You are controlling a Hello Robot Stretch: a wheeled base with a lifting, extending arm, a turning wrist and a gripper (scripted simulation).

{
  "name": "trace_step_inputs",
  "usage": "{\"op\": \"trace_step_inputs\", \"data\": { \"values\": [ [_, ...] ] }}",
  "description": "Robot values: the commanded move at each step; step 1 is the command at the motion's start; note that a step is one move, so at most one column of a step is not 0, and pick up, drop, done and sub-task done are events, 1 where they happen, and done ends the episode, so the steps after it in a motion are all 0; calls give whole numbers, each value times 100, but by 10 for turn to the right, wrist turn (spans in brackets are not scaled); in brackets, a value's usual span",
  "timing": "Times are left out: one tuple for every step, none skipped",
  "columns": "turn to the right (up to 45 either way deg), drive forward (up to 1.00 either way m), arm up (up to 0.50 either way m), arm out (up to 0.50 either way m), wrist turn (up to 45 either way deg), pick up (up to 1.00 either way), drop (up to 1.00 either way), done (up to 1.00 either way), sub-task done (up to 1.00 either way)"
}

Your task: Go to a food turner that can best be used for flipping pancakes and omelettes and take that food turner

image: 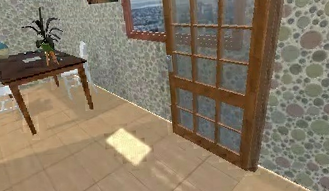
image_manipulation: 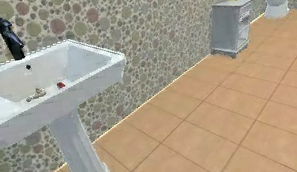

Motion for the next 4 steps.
{"op": "trace_step_inputs", "data": {
  "values": [
    [30, 0, 0, 0, 0, 0, 0, 0, 0],
    [0, 40, 0, 0, 0, 0, 0, 0, 0],
    [-450, 0, 0, 0, 0, 0, 0, 0, 0],
    [-90, 0, 0, 0, 0, 0, 0, 0, 0]
  ]
}}
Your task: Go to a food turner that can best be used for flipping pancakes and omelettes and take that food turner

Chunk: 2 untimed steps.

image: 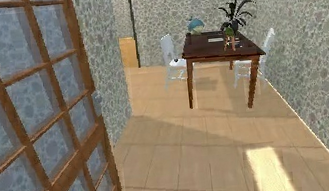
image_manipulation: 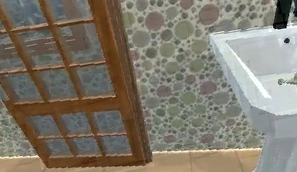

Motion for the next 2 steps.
{"op": "trace_step_inputs", "data": {
  "values": [
    [0, 100, 0, 0, 0, 0, 0, 0, 0],
    [0, 30, 0, 0, 0, 0, 0, 0, 0]
  ]
}}
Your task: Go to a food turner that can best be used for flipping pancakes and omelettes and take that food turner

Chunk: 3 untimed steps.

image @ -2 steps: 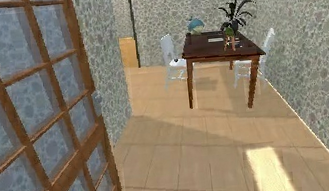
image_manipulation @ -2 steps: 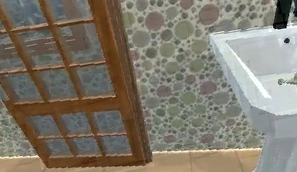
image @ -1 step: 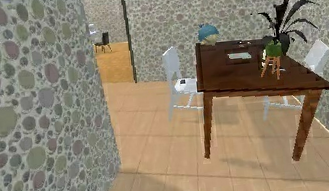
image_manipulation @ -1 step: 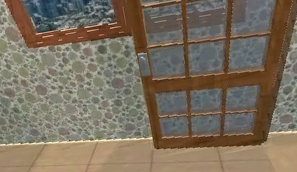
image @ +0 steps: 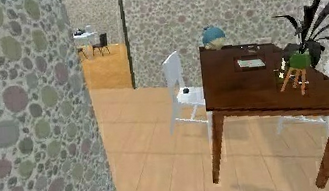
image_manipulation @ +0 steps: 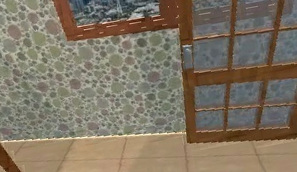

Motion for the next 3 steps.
{"op": "trace_step_inputs", "data": {
  "values": [
    [-90, 0, 0, 0, 0, 0, 0, 0, 0],
    [0, 100, 0, 0, 0, 0, 0, 0, 0],
    [-60, 0, 0, 0, 0, 0, 0, 0, 0]
  ]
}}
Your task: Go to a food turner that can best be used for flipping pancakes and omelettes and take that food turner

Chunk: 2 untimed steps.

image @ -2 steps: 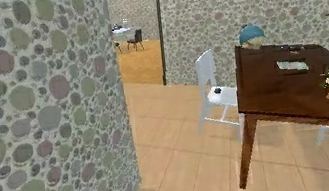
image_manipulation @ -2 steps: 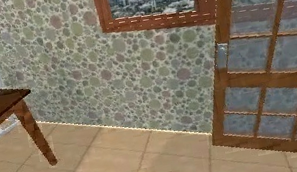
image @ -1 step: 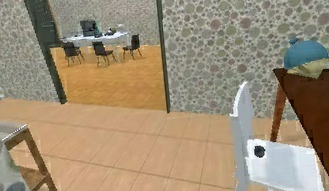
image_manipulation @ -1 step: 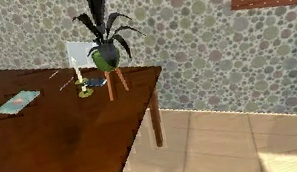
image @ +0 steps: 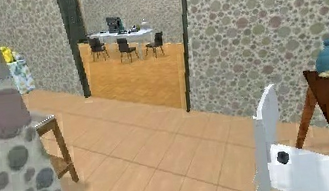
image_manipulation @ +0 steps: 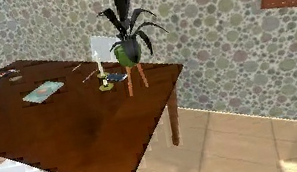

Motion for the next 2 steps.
{"op": "trace_step_inputs", "data": {
  "values": [
    [0, 60, 0, 0, 0, 0, 0, 0, 0],
    [0, 100, 0, 0, 0, 0, 0, 0, 0]
  ]
}}
